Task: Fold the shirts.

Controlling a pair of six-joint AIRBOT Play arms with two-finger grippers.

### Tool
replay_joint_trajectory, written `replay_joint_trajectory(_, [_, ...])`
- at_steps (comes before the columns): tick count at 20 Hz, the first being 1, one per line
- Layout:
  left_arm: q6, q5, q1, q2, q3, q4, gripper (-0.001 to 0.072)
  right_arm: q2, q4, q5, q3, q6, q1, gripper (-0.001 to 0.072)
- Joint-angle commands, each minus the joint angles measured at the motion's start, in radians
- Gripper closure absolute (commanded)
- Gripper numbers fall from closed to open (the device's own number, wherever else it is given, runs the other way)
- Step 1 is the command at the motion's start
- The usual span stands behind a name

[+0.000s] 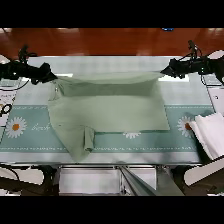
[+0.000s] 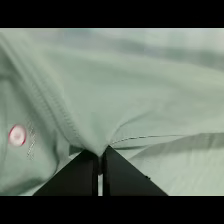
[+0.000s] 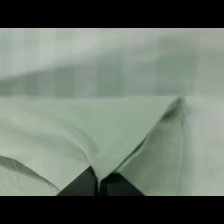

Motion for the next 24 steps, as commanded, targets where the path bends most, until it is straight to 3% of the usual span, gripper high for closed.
replay_joint_trajectory(1, [0.018, -0.068, 0.005, 0.016, -0.103, 0.056, 0.0686, 0.002, -0.118, 0.076, -0.035, 0.033, -0.002, 0.0687])
replay_joint_trajectory(13, [0.047, -0.102, 0.019, 0.008, -0.134, 0.126, 0.0684, -0.008, -0.253, 0.105, -0.074, 0.095, 0.019, 0.0686])
replay_joint_trajectory(14, [0.045, -0.102, 0.019, 0.008, -0.134, 0.126, 0.0651, -0.01, -0.254, 0.099, -0.074, 0.106, 0.025, 0.0626])
replay_joint_trajectory(15, [0.042, -0.111, 0.019, 0.008, -0.133, 0.126, 0.0402, -0.012, -0.256, 0.093, -0.074, 0.13, 0.032, 0.0388])
replay_joint_trajectory(16, [0.028, -0.13, 0.021, 0.009, -0.132, 0.128, 0.0206, -0.011, -0.256, 0.099, -0.074, 0.137, 0.031, 0.0302])
replay_joint_trajectory(17, [-0.01, -0.163, 0.031, 0.009, -0.125, 0.134, 0.0199, -0.005, -0.258, 0.117, -0.073, 0.162, 0.03, 0.0302])
replay_joint_trajectory(21, [-0.009, -0.287, 0.136, 0.116, -0.151, 0.133, 0.0199, 0.089, -0.309, 0.274, -0.096, 0.175, -0.047, 0.0304])
replay_joint_trajectory(24, [0.028, -0.272, 0.263, 0.322, -0.363, 0.134, 0.0199, 0.285, -0.315, 0.163, -0.351, 0.171, -0.116, 0.0304])
